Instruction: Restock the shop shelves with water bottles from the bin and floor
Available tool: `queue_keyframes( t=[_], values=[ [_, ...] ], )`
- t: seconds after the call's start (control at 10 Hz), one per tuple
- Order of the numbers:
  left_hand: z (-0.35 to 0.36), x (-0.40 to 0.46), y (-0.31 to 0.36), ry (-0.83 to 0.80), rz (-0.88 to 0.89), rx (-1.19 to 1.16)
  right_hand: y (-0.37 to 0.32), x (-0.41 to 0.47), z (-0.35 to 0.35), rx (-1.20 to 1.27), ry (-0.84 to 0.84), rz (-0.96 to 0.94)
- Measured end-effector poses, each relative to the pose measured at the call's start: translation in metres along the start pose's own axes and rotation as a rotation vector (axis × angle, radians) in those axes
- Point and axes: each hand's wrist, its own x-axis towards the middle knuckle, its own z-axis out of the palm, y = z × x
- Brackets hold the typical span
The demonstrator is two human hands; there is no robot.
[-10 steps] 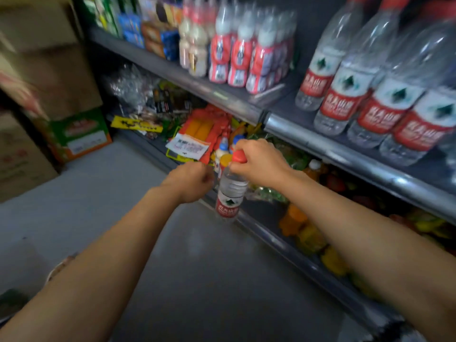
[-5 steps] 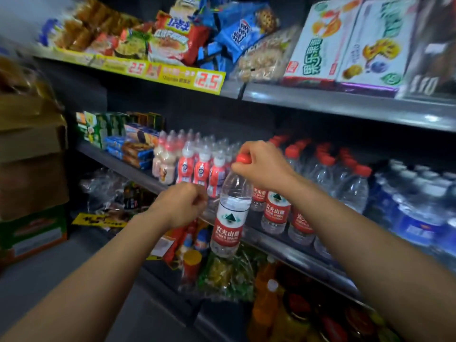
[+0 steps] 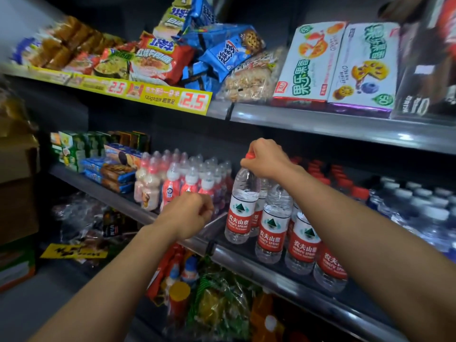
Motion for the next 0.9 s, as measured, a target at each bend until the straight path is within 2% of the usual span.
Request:
queue_keyframes(
  t=[0.5, 0.9],
  values=[
    [0.032, 0.008, -0.009, -0.045, 0.012, -0.023, 0.011, 0.014, 0.021, -0.057, -0.113, 0.074],
    [0.008, -0.011, 0.038, -0.024, 0.009, 0.013, 0.008, -0.029, 0.001, -0.091, 0.022, -0.033]
  ],
)
